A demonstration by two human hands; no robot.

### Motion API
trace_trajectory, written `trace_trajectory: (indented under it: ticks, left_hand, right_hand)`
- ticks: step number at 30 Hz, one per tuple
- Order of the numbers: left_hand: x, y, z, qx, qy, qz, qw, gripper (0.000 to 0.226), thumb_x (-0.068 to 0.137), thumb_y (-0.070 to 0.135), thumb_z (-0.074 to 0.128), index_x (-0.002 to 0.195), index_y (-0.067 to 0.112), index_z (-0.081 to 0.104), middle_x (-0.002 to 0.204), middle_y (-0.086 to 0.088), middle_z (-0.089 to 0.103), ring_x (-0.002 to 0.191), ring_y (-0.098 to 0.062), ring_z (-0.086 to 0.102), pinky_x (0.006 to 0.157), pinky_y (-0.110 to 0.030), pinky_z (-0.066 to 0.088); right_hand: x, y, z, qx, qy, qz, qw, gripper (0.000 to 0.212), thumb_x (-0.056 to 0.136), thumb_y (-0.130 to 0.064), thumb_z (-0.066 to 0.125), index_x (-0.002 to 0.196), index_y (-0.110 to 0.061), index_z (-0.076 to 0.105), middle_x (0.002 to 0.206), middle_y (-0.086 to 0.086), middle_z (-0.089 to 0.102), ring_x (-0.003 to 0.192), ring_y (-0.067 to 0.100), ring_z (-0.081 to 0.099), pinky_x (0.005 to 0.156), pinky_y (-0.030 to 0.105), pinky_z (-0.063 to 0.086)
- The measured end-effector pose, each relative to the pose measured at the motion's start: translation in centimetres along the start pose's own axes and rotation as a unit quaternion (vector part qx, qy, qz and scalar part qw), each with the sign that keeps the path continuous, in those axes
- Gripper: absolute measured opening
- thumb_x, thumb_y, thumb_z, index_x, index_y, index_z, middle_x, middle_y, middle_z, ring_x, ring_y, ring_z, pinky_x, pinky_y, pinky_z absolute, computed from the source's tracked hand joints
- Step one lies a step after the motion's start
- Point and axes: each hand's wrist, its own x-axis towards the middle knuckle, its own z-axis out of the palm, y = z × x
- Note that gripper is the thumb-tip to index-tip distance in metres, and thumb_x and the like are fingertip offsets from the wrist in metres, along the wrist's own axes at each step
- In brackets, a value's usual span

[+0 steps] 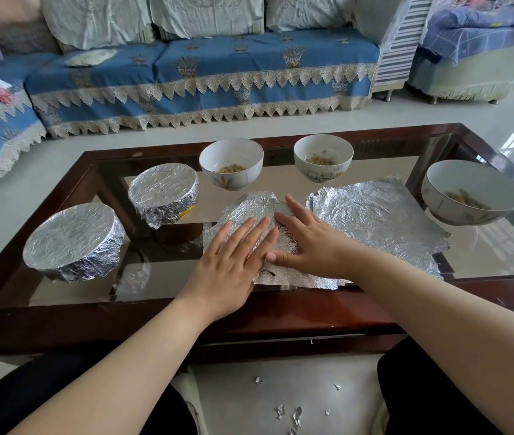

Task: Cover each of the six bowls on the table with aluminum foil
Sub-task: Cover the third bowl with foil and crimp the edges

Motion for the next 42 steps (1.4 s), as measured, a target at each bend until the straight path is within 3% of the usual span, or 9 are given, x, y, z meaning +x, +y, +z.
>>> trace_trajectory:
  ticks: [7, 10, 13, 16, 21, 24, 33, 38, 42]
  left_hand:
    - [0.1, 0.4, 1.4, -0.03, 0.043, -0.027, 0.998, 0.055, 0.102, 0.034, 0.035, 0.152, 0.011, 0.029, 0.15, -0.011, 0.046, 0.138, -0.029, 0.045, 0.113, -0.05, 0.035]
    - [0.2, -0.1, 1.6, -0.049, 0.032, -0.002, 0.998, 0.084, 0.092, 0.063, 0.052, 0.151, 0.009, 0.029, 0.146, -0.013, 0.048, 0.136, -0.031, 0.045, 0.115, -0.052, 0.033]
    - [0.2, -0.5, 1.3, -0.064, -0.003, 0.014, 0.998, 0.101, 0.085, 0.084, 0.035, 0.151, 0.007, 0.029, 0.147, -0.013, 0.045, 0.137, -0.032, 0.044, 0.115, -0.054, 0.031]
    - [0.1, -0.5, 1.1, -0.075, 0.005, 0.019, 0.997, 0.074, 0.1, 0.064, 0.025, 0.148, 0.008, 0.034, 0.145, -0.014, 0.05, 0.136, -0.033, 0.046, 0.114, -0.053, 0.033]
    - [0.1, -0.5, 1.5, -0.077, 0.051, 0.018, 0.996, 0.048, 0.097, 0.033, 0.05, 0.14, 0.014, 0.044, 0.138, -0.008, 0.054, 0.13, -0.029, 0.05, 0.114, -0.048, 0.033]
    - [0.2, -1.1, 1.2, -0.101, 0.033, 0.026, 0.994, 0.043, 0.101, 0.038, 0.043, 0.137, 0.015, 0.048, 0.136, -0.007, 0.058, 0.129, -0.027, 0.051, 0.115, -0.047, 0.032]
    - [1.4, -2.0, -1.7, -0.22, 0.033, -0.105, 0.969, 0.062, 0.105, 0.05, 0.021, 0.141, 0.013, 0.055, 0.148, -0.009, 0.048, 0.141, -0.028, 0.038, 0.117, -0.041, 0.027]
    - [2.6, -1.3, -2.1, -0.187, -0.117, -0.174, 0.96, 0.075, 0.096, 0.062, 0.003, 0.155, 0.026, 0.031, 0.165, -0.001, 0.02, 0.153, -0.028, 0.01, 0.122, -0.042, 0.008]
    - [2.9, -1.2, -1.8, -0.153, -0.149, -0.17, 0.962, 0.077, 0.092, 0.056, 0.001, 0.154, 0.024, 0.035, 0.163, 0.0, 0.025, 0.153, -0.027, 0.01, 0.121, -0.039, 0.004]
  right_hand:
    - [-0.2, -0.2, 0.0, -0.02, 0.001, -0.007, 1.0, 0.115, 0.062, -0.086, 0.045, 0.154, -0.027, 0.012, 0.161, -0.006, -0.017, 0.15, 0.019, -0.001, 0.118, 0.041, 0.011]
    - [-0.2, -0.3, 0.0, -0.021, 0.002, -0.006, 1.0, 0.115, 0.062, -0.085, 0.046, 0.154, -0.026, 0.012, 0.162, -0.005, -0.015, 0.15, 0.019, 0.0, 0.118, 0.042, 0.012]
    - [-0.2, -0.3, -0.1, -0.001, -0.005, -0.005, 1.0, 0.117, 0.06, -0.084, 0.048, 0.155, -0.025, 0.012, 0.161, -0.006, -0.015, 0.15, 0.019, -0.001, 0.119, 0.043, 0.012]
    - [0.0, -0.1, -0.2, 0.042, -0.017, -0.008, 0.999, 0.124, 0.053, -0.081, 0.057, 0.154, -0.024, 0.014, 0.161, -0.007, -0.014, 0.149, 0.018, 0.001, 0.12, 0.043, 0.014]
    - [0.3, 0.5, 0.0, 0.057, -0.004, -0.017, 0.998, 0.121, 0.058, -0.072, 0.071, 0.154, -0.023, 0.015, 0.16, -0.008, -0.008, 0.149, 0.019, 0.007, 0.119, 0.041, 0.019]
    - [0.4, 0.3, 0.9, 0.033, 0.037, -0.013, 0.999, 0.122, 0.057, -0.078, 0.065, 0.154, -0.023, 0.015, 0.161, -0.003, -0.002, 0.148, 0.021, 0.01, 0.119, 0.043, 0.021]
    - [0.0, -1.4, 3.3, 0.026, 0.127, 0.013, 0.991, 0.124, 0.055, -0.089, 0.05, 0.154, -0.023, 0.013, 0.16, 0.0, 0.006, 0.147, 0.022, 0.011, 0.119, 0.046, 0.018]
    - [-0.2, -2.1, 4.2, 0.028, 0.183, 0.031, 0.982, 0.116, 0.06, -0.083, 0.05, 0.152, -0.019, 0.02, 0.16, 0.003, 0.013, 0.146, 0.022, 0.016, 0.117, 0.041, 0.018]
    - [-0.1, -2.3, 4.6, 0.032, 0.209, 0.027, 0.977, 0.11, 0.065, -0.077, 0.053, 0.152, -0.016, 0.023, 0.158, 0.005, 0.018, 0.145, 0.022, 0.019, 0.116, 0.037, 0.018]
